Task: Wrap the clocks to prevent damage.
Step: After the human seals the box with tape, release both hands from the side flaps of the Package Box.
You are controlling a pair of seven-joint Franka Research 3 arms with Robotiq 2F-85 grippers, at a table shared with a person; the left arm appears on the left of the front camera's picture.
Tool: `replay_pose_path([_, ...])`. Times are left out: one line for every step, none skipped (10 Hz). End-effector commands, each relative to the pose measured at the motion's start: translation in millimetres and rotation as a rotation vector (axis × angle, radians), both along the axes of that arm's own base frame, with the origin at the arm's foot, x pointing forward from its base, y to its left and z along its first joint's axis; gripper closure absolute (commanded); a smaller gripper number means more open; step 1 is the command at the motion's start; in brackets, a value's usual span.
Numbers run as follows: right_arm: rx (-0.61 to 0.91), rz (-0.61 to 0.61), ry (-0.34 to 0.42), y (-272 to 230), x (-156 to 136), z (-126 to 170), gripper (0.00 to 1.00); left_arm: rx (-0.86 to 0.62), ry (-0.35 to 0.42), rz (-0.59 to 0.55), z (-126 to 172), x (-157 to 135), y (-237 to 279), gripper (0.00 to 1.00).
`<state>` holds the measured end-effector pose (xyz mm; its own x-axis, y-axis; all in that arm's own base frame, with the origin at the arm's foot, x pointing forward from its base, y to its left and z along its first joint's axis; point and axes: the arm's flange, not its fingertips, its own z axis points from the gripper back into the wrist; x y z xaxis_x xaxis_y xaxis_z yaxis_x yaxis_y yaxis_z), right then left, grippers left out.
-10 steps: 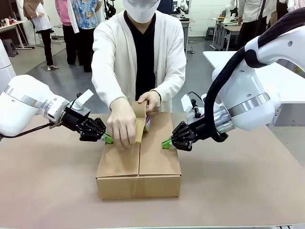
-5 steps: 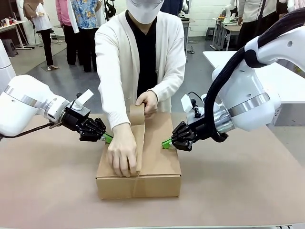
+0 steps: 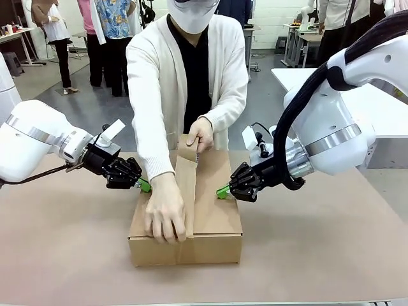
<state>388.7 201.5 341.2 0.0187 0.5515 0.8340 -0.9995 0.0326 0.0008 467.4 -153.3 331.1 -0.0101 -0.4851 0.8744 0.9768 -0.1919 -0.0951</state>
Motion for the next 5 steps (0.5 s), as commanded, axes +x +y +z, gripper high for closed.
replay_pose_path([-0.008, -0.002, 0.007, 0.5, -0.3, -4.9, 0.99, -0.003, -0.004, 0.009, -5.5, -0.6, 0.1, 1.00])
replay_pose_path([-0.008, -0.002, 0.007, 0.5, -0.3, -4.9, 0.99, -0.003, -0.004, 0.009, -5.5, -0.6, 0.1, 1.00])
replay_pose_path([-0.008, -0.002, 0.007, 0.5, -0.3, -4.9, 0.99, -0.003, -0.004, 0.009, -5.5, -0.6, 0.1, 1.00])
replay_pose_path([-0.008, -0.002, 0.007, 0.5, -0.3, -4.9, 0.99, -0.003, -0.004, 0.009, -5.5, -0.6, 0.1, 1.00])
replay_pose_path([-0.008, -0.002, 0.007, 0.5, -0.3, -4.9, 0.99, -0.003, -0.004, 0.009, -5.5, -0.6, 0.1, 1.00])
